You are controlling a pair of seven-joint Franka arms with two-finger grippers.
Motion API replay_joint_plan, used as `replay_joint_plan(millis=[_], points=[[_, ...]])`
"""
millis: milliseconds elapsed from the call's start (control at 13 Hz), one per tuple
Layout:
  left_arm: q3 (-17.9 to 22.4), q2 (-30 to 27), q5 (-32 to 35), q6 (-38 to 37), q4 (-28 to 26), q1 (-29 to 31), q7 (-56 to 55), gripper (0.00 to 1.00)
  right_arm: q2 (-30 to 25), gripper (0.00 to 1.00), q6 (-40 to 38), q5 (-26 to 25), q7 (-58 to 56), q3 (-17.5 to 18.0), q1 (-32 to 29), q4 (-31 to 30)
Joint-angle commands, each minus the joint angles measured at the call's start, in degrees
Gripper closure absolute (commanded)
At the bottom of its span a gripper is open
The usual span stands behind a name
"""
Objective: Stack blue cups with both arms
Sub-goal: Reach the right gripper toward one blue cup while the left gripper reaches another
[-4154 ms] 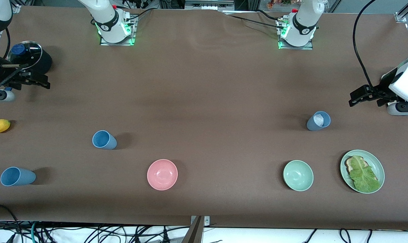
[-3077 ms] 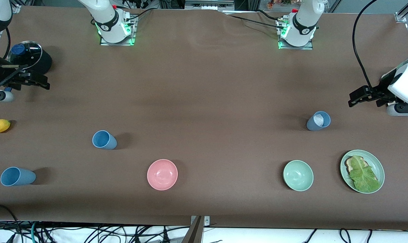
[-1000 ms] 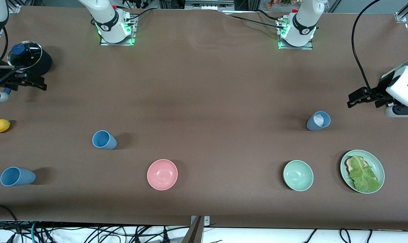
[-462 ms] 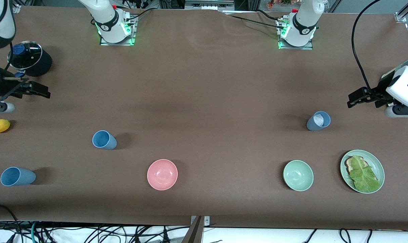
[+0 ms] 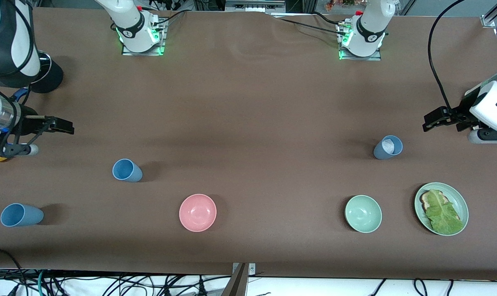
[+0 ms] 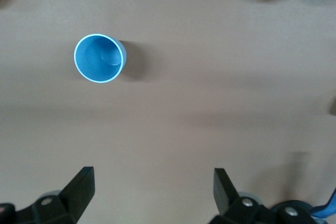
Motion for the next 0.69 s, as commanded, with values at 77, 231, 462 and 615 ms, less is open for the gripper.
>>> replay_joint_plan(millis=[77, 231, 462, 615], points=[[0.1, 8.3, 0.3, -4.3, 2.5, 4.1, 1.9, 0.00, 2.5, 0.00, 1.2, 0.2, 0.6, 0.3, 2.1, 1.5], [0.1, 8.3, 0.2, -4.6, 2.8, 3.7, 1.7, 0.00, 2.6, 0.00, 2.2, 0.3, 0.7, 0.3, 2.5, 1.5], [0.1, 9.5, 0.4, -4.0, 1.7, 3.9, 2.3, 0.00, 2.6, 0.00, 2.2, 0.3, 0.6, 0.3, 2.4, 1.5], [0.1, 10.5, 0.5, -1.8, 1.1, 4.6, 2.5, 0.00, 2.6, 0.00, 2.2, 0.3, 0.6, 0.2, 2.4, 1.5]])
